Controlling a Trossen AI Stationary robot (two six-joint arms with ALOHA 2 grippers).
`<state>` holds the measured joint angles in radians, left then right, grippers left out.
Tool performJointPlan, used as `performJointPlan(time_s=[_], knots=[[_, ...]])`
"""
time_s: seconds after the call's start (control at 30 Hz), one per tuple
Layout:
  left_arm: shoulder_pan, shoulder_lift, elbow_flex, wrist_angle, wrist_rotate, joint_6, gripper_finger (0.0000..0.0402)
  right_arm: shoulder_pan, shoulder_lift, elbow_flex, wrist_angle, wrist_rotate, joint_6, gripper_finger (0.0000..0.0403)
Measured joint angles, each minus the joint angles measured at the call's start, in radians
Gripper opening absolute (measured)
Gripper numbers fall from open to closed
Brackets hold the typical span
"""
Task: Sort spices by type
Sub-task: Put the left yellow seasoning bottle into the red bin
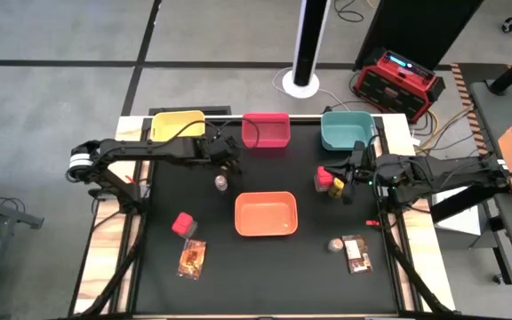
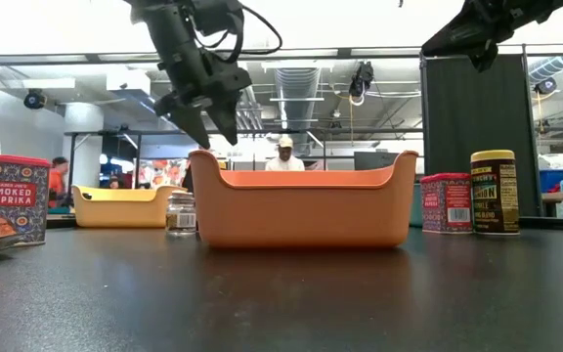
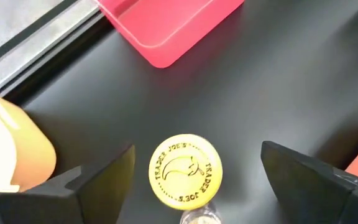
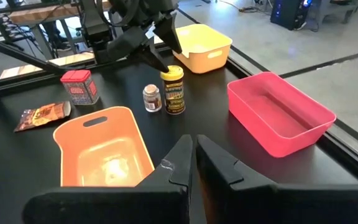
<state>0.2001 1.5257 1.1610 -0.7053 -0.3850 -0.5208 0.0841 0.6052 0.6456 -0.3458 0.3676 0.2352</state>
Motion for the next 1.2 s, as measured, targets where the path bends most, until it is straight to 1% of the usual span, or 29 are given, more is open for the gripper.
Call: performJointPlan(time_s=[0.6, 0.93, 1.2], knots=[[0.005, 0.010, -0.018, -0.002, 0.002, -0.024, 0.0339, 0.000, 0.000, -0.005, -0.002, 0.000, 0.000, 0.0013], [0.008, 0.090, -0.012, 0.001, 0.002, -0.026, 0.0339, 0.000, 0.000, -0.008, -0.003, 0.000, 0.000, 0.0013], [0.014, 0.127, -0.011, 0.001, 0.003, -0.024, 0.0339, 0.000, 0.000, -0.008, -0.002, 0.000, 0.000, 0.0013]])
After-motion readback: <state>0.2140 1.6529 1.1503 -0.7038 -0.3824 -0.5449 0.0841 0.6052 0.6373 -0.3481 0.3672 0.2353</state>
